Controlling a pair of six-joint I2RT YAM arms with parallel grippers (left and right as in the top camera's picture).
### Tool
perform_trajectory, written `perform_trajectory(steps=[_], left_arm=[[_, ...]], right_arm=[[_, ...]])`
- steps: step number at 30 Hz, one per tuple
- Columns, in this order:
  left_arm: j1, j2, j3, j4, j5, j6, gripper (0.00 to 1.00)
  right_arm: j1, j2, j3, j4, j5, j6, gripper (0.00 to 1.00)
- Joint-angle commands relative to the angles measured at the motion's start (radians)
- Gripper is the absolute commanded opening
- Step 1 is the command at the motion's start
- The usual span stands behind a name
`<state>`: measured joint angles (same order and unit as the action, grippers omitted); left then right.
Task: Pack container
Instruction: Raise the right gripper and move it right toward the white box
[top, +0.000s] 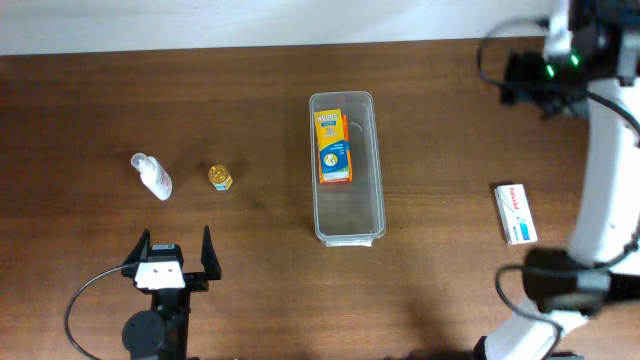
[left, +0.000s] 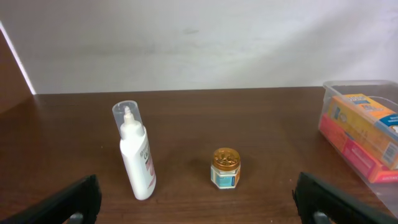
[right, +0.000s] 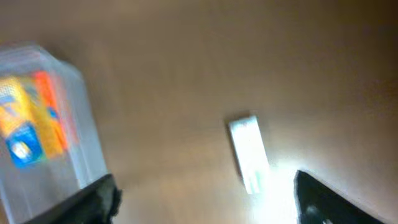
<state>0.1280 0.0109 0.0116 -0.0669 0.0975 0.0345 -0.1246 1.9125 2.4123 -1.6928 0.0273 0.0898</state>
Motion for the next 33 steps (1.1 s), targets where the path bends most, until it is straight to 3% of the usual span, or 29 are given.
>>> perform_trajectory(steps=[1, 8, 20, 27, 33], left_arm=[[-0.002, -0.006, -0.003, -0.005, 0.0, 0.012, 0.99], [-0.002, -0.006, -0.003, -0.005, 0.0, 0.012, 0.99], [-0.002, -0.006, -0.003, -0.005, 0.0, 0.012, 0.99], [-0.002, -0.006, -0.003, -0.005, 0.0, 0.012, 0.99], [-0.002, -0.006, -0.003, -0.005, 0.0, 0.012, 0.99]], right_arm=[[-0.062, -0.094, -0.232, -0.006, 0.041, -0.097, 0.91], [-0.19, -0.113, -0.543, 0.011, 0.041, -0.287, 0.93], [-0.275, -0.107, -0.958, 0.363, 0.037, -0.427, 0.93], [-0.273, -0.105, -1.1, 0.621, 0.029, -0.459, 0.95], [-0.275, -0.102, -1.132, 0.734, -0.008, -0.501, 1.0]])
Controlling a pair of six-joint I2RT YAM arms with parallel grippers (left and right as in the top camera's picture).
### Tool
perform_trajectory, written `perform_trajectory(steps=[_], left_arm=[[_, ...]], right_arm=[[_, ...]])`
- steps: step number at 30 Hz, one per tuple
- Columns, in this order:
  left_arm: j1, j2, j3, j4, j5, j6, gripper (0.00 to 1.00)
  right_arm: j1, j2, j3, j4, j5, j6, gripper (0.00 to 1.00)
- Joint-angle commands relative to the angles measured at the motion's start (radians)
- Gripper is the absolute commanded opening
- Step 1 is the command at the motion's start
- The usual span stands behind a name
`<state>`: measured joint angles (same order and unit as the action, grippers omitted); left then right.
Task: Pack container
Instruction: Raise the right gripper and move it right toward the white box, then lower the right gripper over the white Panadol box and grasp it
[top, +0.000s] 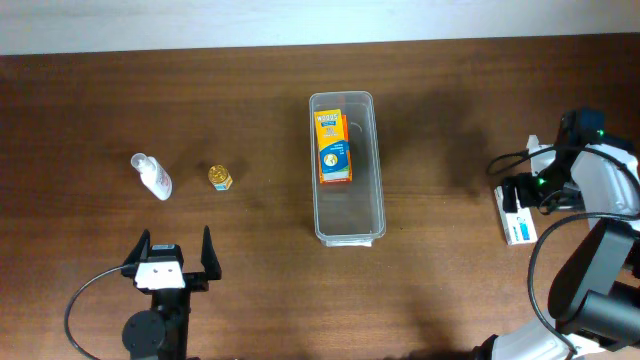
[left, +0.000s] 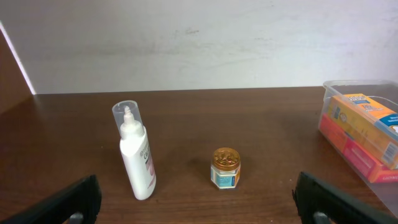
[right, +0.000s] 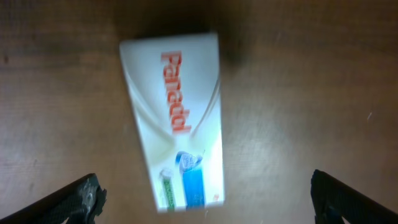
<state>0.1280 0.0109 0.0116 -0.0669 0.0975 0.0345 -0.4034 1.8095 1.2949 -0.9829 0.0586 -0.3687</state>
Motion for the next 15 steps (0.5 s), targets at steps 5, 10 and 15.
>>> perform_trajectory(steps=[5, 10, 15], left_arm=[[-0.002, -0.006, -0.003, -0.005, 0.0, 0.012, 0.99], [-0.002, -0.006, -0.003, -0.005, 0.0, 0.012, 0.99], [-0.002, -0.006, -0.003, -0.005, 0.0, 0.012, 0.99]], right_arm=[[0.004, 0.031, -0.016, 0.058, -0.111, -0.091, 1.0], [0.004, 0.058, -0.016, 0.053, -0.111, -0.091, 1.0], [0.003, 0.076, -0.017, 0.053, -0.11, -0.092, 1.0]])
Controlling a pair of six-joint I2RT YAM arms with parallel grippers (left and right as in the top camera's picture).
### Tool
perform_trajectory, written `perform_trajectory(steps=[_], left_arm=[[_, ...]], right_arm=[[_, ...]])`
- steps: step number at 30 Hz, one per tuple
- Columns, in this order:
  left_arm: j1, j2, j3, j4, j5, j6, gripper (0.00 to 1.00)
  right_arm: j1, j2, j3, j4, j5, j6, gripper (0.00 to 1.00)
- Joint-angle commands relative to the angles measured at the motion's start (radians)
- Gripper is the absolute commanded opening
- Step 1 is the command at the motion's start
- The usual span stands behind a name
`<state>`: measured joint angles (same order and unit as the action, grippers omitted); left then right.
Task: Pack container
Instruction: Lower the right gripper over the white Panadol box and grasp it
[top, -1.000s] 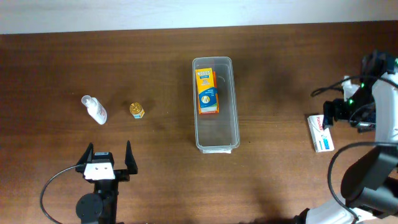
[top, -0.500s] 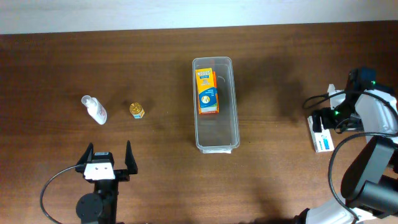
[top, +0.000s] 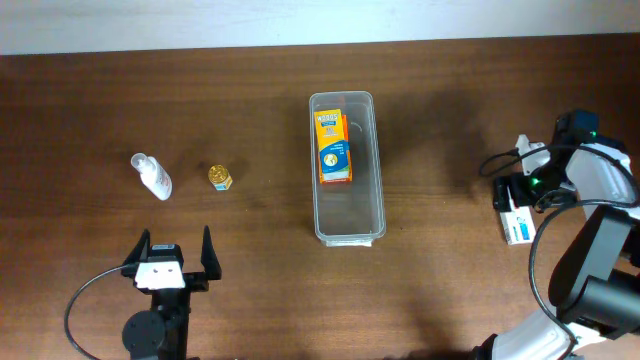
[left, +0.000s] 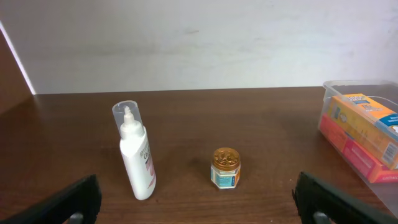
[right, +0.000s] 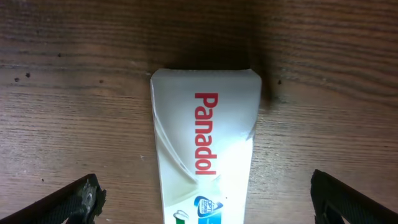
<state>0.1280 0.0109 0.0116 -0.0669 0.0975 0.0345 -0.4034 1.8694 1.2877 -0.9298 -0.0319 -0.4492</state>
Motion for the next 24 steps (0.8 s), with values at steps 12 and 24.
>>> perform_trajectory(steps=[12, 24], left_arm=[[-0.002, -0.006, -0.003, -0.005, 0.0, 0.012, 0.99], [-0.002, -0.006, -0.003, -0.005, 0.0, 0.012, 0.99]], right_arm=[[0.003, 0.051, -0.05, 0.003, -0.008, -0.015, 1.0], [0.003, 0.051, -0.077, 0.029, 0.028, -0.014, 0.98]])
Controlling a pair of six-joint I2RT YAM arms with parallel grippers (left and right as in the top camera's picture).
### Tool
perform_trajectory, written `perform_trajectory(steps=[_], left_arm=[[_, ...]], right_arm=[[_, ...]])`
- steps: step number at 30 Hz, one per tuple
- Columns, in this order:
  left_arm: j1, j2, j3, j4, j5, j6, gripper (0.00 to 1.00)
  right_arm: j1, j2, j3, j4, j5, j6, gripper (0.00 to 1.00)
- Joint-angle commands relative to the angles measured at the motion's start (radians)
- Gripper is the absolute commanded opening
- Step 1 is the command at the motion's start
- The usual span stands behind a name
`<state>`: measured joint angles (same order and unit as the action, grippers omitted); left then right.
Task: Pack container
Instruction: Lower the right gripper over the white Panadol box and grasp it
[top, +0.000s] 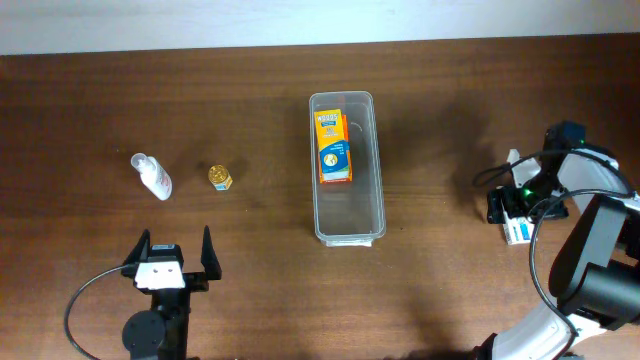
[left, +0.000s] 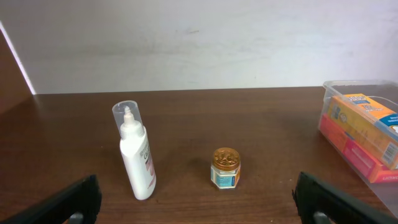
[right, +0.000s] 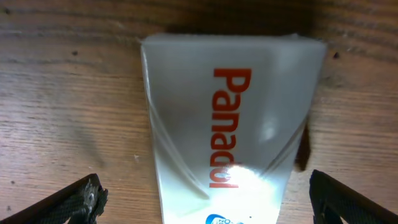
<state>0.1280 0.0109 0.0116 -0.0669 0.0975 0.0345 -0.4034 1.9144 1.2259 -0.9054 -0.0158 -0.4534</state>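
Observation:
A clear container (top: 346, 165) at mid-table holds an orange box (top: 333, 147), also seen in the left wrist view (left: 364, 140). At the right edge lies a white Panadol box (right: 227, 118), mostly covered from overhead by my right gripper (top: 515, 205), which is low over it and open, fingers straddling the box with a gap on each side. A white spray bottle (left: 137, 160) and a small gold-lidded jar (left: 225, 168) stand on the left. My left gripper (left: 198, 202) is open near the front edge, behind them.
The dark wooden table (top: 450, 270) ends at a white wall at the back. My right arm and its cables (top: 590, 230) loop along the right edge. The bottle (top: 153, 176) and jar (top: 220, 177) stand about a hand's width apart.
My right gripper has come lower over the Panadol box, which now fills more of the wrist view. It is still open. The left arm and other items are unchanged.
My right gripper was first high at the back right corner, with the Panadol box lying free. It was then above the box, then closer over it, and is now low around it. The left arm stayed still throughout.

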Motion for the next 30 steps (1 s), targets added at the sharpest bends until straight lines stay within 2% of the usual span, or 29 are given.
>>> perform_trajectory(steps=[1, 24, 30], left_arm=[[-0.002, -0.006, -0.003, -0.005, 0.0, 0.012, 0.99], [-0.002, -0.006, -0.003, -0.006, 0.0, 0.012, 0.99], [-0.002, -0.006, -0.003, -0.005, 0.0, 0.012, 0.99]], right_arm=[[0.003, 0.006, -0.015, 0.006, -0.003, -0.01, 0.98], [0.003, 0.006, -0.049, 0.04, -0.016, -0.01, 0.97], [0.003, 0.006, -0.049, 0.042, 0.002, -0.008, 0.85]])
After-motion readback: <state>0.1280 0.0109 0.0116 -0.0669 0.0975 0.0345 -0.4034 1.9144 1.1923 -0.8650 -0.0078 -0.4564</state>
